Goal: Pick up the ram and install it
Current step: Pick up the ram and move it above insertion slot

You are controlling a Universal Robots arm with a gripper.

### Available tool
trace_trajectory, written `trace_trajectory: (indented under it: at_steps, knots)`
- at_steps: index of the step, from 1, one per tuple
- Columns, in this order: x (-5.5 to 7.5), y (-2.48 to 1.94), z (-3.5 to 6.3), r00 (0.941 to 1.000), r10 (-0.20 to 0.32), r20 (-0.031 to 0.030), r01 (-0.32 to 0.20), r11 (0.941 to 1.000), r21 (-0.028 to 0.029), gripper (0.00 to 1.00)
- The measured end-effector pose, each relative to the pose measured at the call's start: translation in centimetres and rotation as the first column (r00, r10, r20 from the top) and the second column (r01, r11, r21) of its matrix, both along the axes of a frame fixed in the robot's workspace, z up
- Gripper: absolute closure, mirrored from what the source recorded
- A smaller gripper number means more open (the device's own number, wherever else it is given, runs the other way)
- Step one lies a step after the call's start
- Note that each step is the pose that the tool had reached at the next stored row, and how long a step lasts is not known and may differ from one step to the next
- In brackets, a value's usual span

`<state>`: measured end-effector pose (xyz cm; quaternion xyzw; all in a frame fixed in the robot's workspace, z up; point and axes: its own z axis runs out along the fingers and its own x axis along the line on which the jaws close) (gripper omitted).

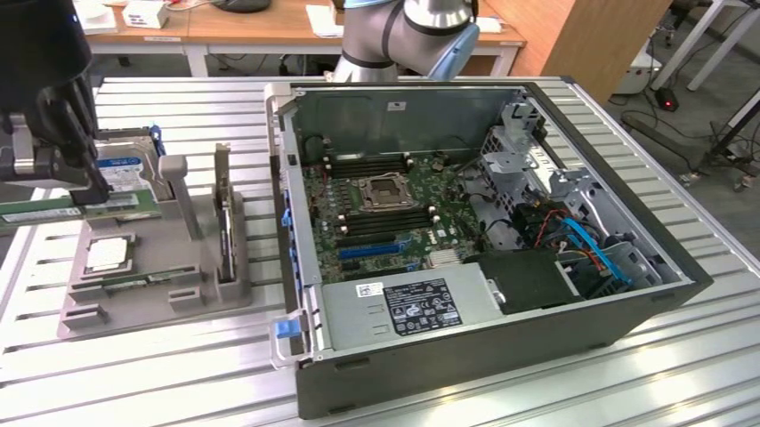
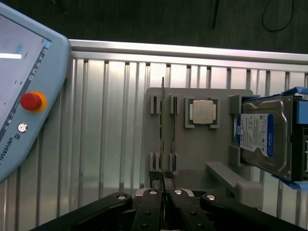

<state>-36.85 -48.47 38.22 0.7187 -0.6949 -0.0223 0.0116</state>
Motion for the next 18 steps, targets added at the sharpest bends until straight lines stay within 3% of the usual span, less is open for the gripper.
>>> trace_trajectory:
  at_steps: [10, 18]
  knots:
    - [0.0, 0.00, 1.09, 1.0000, 0.000, 0.0000, 0.000, 1.0000, 0.0000, 0.89]
    - [0.0, 0.00, 2.94, 1.0000, 0.000, -0.0001, 0.000, 1.0000, 0.0000, 0.89]
